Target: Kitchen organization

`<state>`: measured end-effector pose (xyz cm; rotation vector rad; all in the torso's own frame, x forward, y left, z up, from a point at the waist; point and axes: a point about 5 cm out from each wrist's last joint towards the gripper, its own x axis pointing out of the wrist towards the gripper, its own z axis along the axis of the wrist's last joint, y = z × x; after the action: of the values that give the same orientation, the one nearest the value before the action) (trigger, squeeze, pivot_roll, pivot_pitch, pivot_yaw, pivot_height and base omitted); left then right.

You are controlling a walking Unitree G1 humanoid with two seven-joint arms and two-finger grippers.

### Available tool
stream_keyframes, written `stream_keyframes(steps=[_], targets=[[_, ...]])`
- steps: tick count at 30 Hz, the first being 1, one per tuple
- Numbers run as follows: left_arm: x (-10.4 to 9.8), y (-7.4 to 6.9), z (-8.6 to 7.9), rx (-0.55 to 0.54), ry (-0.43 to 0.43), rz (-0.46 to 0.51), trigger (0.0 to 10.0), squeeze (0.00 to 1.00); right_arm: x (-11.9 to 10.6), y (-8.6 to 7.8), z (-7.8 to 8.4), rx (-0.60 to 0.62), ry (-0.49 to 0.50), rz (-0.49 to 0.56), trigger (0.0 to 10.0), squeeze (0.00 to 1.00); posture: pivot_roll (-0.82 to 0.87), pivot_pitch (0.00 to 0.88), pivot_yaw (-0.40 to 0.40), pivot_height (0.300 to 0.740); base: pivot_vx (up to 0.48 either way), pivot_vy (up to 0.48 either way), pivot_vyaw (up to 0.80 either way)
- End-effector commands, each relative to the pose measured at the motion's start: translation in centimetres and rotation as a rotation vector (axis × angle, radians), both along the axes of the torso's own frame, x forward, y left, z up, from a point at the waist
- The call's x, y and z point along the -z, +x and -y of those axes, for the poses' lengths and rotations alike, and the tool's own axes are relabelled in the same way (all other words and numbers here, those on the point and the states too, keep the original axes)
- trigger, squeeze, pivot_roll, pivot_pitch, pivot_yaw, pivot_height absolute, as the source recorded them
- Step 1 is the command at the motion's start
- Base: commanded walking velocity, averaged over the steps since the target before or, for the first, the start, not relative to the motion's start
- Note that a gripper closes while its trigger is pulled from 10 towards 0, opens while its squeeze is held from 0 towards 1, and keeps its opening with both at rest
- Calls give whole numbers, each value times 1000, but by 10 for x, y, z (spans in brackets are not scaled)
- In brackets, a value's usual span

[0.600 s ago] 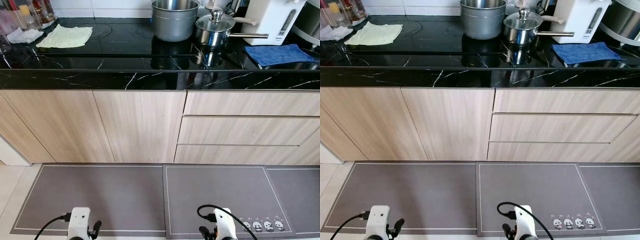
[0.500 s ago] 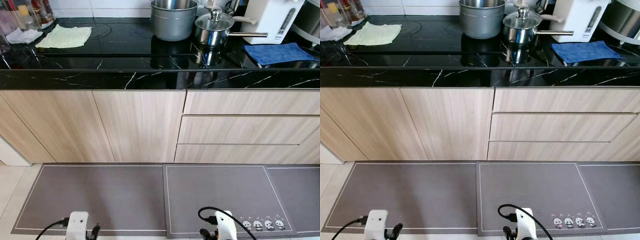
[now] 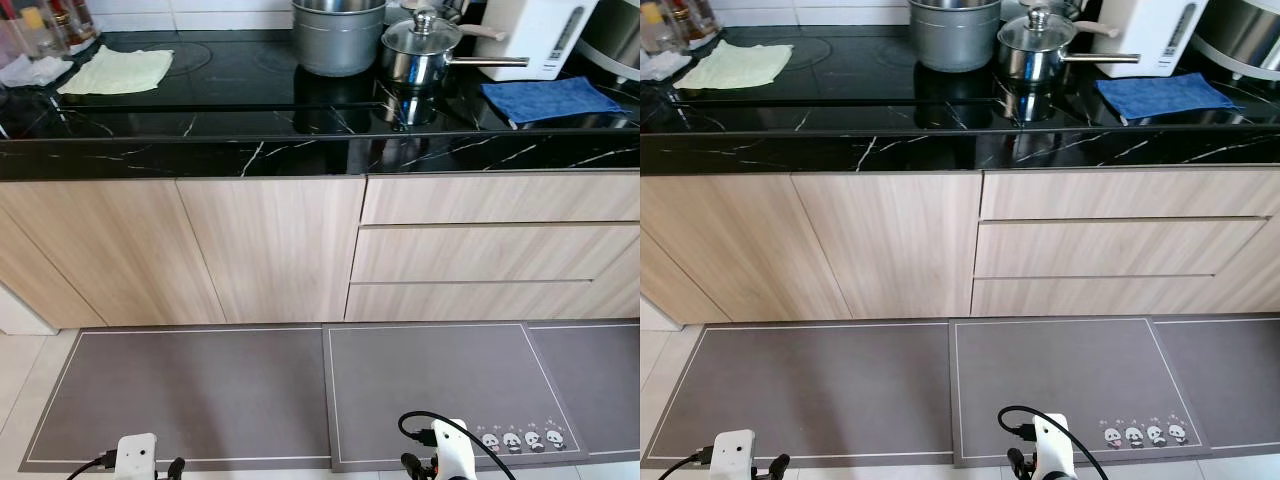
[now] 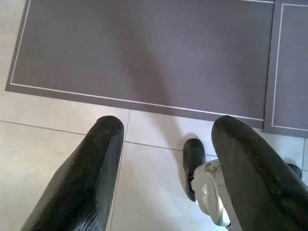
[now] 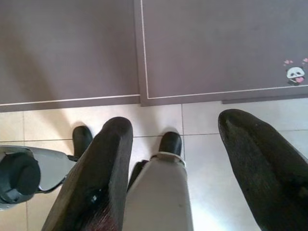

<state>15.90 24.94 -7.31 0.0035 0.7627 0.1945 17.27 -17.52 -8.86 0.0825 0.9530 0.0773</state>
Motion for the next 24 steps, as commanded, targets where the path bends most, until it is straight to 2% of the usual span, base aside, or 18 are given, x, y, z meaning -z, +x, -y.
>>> stream_keyframes(steps=[1, 19, 24], targets=[[3, -5, 1, 12, 1, -32, 10000, 0, -2, 4, -2, 5, 9, 17, 10000, 0, 21, 80, -18, 740, 0, 0, 0], [8, -15, 7, 19, -7, -51, 10000, 0, -2, 4, -3, -17, 6, 10, 10000, 0, 36, 66, -30, 740, 0, 0, 0], [8, -13, 8, 23, -4, -49, 10000, 0, -2, 5, -4, -21, 6, 10, 10000, 0, 40, 69, -34, 740, 0, -299, 0]])
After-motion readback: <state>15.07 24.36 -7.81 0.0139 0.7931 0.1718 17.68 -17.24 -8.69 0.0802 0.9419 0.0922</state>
